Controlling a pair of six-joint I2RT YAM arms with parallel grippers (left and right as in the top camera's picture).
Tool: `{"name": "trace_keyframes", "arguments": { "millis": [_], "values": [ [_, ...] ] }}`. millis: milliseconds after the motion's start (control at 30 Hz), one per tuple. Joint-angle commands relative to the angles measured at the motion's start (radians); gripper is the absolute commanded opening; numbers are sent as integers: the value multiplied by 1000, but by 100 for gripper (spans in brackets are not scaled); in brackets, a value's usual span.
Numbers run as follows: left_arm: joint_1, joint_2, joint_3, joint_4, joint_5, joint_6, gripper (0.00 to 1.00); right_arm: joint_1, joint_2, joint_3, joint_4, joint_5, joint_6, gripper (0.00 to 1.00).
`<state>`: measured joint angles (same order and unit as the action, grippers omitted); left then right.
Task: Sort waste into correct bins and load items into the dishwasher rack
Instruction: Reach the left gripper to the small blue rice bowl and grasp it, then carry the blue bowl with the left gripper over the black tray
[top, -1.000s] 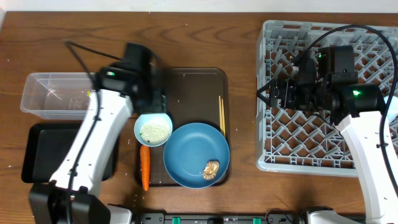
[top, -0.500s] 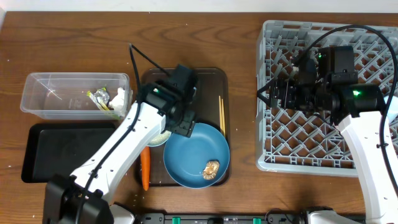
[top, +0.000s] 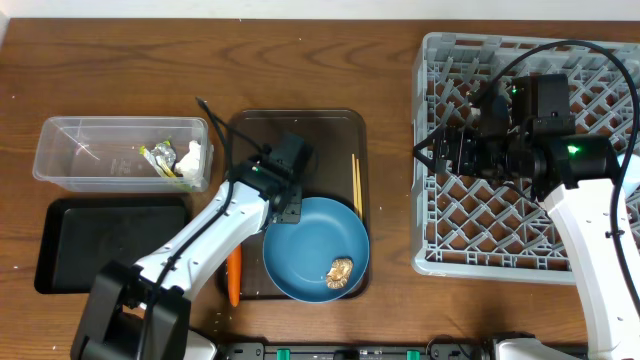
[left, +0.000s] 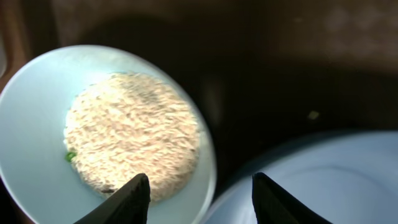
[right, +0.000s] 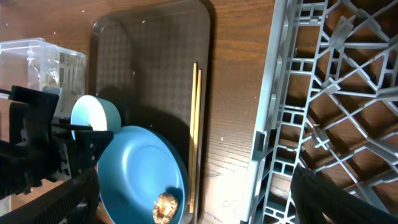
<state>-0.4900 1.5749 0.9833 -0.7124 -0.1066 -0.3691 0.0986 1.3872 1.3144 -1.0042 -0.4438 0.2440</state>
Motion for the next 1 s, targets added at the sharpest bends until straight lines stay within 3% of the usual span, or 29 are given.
{"name": "trace_keyframes", "arguments": {
  "millis": [0,500,633,733,967],
  "values": [
    [3,6,-2,28,-66,-61,53,21,0,10,8,6,-13,91],
    [3,117,-33,174,-40,-104,38,21,0,10,3,6,-14,91],
    [3,140,-33,188,-40,-104,26,21,0,10,-3,7,-14,91],
    [3,142,-33,200,-41,-104,7,21,0,10,-2,7,-14,91],
    [3,108,19,142,-40,-85,6,21,0,10,-3,21,-14,91]
  ]
}}
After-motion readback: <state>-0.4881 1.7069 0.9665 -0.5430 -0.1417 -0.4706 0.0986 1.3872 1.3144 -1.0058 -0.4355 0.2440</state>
